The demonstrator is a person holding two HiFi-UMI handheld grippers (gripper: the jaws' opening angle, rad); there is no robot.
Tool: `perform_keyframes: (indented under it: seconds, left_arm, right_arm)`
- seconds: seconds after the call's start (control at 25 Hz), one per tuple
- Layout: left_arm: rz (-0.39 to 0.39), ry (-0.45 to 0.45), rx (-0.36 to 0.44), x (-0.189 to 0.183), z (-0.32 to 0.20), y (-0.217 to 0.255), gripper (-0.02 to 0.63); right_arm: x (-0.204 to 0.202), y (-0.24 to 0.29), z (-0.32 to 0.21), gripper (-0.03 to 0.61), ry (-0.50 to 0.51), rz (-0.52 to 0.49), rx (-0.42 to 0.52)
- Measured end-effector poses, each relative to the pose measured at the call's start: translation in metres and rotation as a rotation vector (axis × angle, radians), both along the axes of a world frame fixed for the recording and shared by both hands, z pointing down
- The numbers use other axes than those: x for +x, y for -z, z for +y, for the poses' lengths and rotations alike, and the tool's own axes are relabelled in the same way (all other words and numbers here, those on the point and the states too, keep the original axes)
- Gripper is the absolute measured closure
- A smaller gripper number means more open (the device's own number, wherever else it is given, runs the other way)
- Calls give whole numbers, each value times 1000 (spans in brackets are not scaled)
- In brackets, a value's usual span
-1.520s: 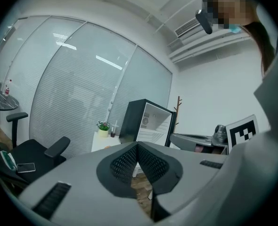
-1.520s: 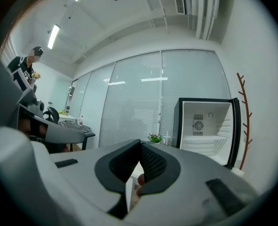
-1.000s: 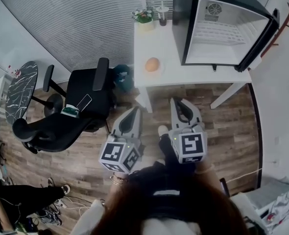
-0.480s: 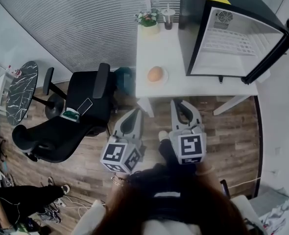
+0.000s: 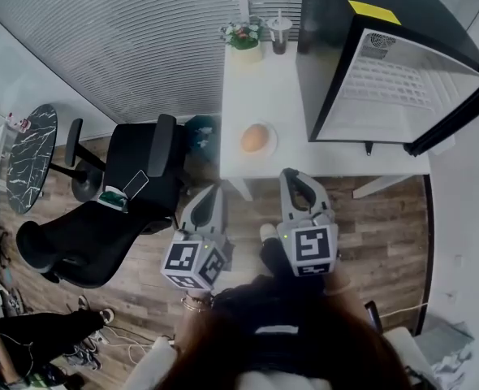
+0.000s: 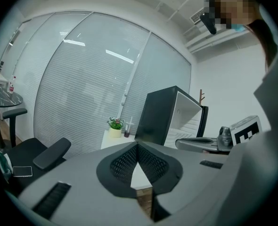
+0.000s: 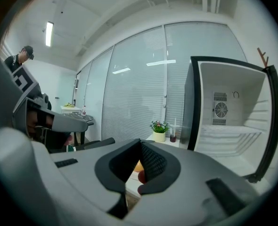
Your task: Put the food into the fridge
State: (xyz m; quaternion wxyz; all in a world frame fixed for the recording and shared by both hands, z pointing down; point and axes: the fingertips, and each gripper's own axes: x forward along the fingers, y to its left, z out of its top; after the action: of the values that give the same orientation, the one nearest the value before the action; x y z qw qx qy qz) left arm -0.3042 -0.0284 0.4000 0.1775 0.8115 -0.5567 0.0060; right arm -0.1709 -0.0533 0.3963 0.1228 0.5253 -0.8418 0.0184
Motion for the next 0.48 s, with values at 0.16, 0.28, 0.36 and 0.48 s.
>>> perform_keyframes:
  seconds: [0.16, 0.28, 0.36, 0.48]
  left_arm:
    - [-6, 4, -29, 0, -17, -11, 614]
    - [-18, 4, -57, 2, -30, -21, 612]
    - [-31, 7, -71, 3, -37, -27, 612]
    - [-42, 12, -84, 2, -47, -36, 612]
  right_arm:
    - [1, -12, -17, 580, 9, 16, -26]
    - [3, -21, -30, 580, 11, 16, -45]
    - [3, -26, -39, 580, 15, 19, -54]
    - [3, -34, -50, 580, 26, 28, -66]
